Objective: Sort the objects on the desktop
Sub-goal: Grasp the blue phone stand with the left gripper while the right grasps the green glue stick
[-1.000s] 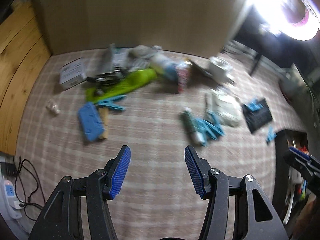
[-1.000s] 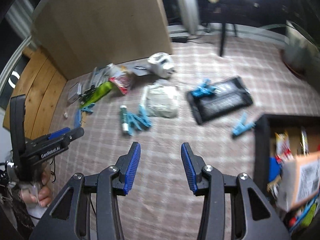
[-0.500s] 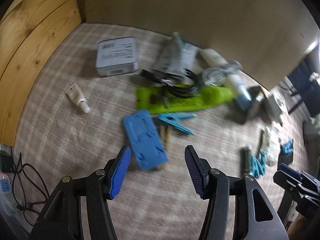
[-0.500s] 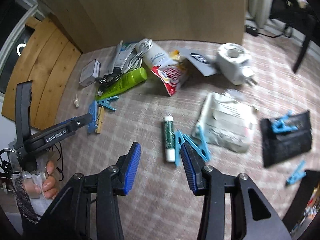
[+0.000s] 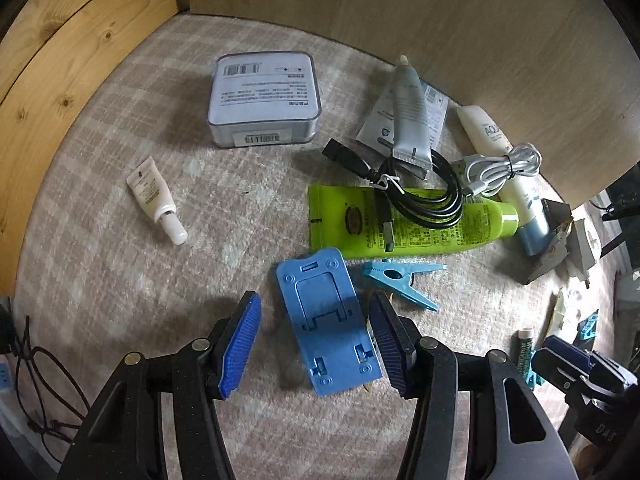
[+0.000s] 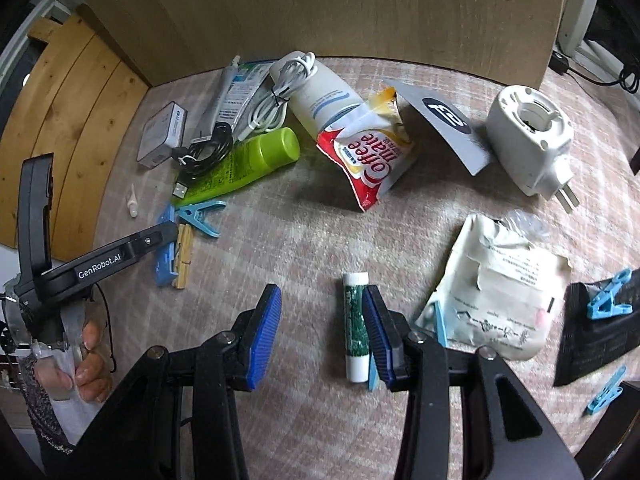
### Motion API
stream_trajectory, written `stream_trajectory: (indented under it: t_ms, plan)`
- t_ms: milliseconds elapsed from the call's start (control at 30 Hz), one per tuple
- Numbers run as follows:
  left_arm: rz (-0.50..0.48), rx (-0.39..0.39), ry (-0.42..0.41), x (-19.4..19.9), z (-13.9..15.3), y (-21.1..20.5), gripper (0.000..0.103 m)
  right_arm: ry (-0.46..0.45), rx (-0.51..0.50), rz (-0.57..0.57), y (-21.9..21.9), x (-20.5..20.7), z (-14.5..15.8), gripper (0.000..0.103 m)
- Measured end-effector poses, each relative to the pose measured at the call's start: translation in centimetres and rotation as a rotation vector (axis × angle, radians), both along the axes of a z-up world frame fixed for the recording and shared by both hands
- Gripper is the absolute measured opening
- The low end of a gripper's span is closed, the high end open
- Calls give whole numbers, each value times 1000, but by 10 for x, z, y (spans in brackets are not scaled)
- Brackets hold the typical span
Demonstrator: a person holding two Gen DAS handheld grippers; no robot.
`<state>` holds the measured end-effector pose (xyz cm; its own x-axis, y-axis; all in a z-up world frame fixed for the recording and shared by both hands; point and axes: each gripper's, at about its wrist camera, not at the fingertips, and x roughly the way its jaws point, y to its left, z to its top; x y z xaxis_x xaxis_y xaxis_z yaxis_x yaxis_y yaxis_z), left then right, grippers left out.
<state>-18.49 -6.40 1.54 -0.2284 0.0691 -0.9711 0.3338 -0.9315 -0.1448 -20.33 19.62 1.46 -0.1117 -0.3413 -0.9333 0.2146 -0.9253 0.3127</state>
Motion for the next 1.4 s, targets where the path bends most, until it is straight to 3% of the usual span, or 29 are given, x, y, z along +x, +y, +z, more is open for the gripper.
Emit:
stream_trajectory:
  t_ms: [167,300,600,833,1033,1400]
  plan:
    - [-11,-41,-3,3,0,2,52,-13,-1,14,-4,-1,-4,41]
    - [-1,-21,-21,9,-6,-4,50,-18,9,37,-11,-3,-6,41]
    - [-58,-90,-13,21,-9,7,50,-53,31,36,-5,-7,-12,41]
    - [-81,-126,-7,36,-11,19,48,-94,42,45,-3,4,-25,33]
    - [-99,-160,18,72,-13,35,35,19,198,124,-21,22,-22,16]
    - [-36,-114,25,126,-10,24,34,21,85,37,0,39,-9,15]
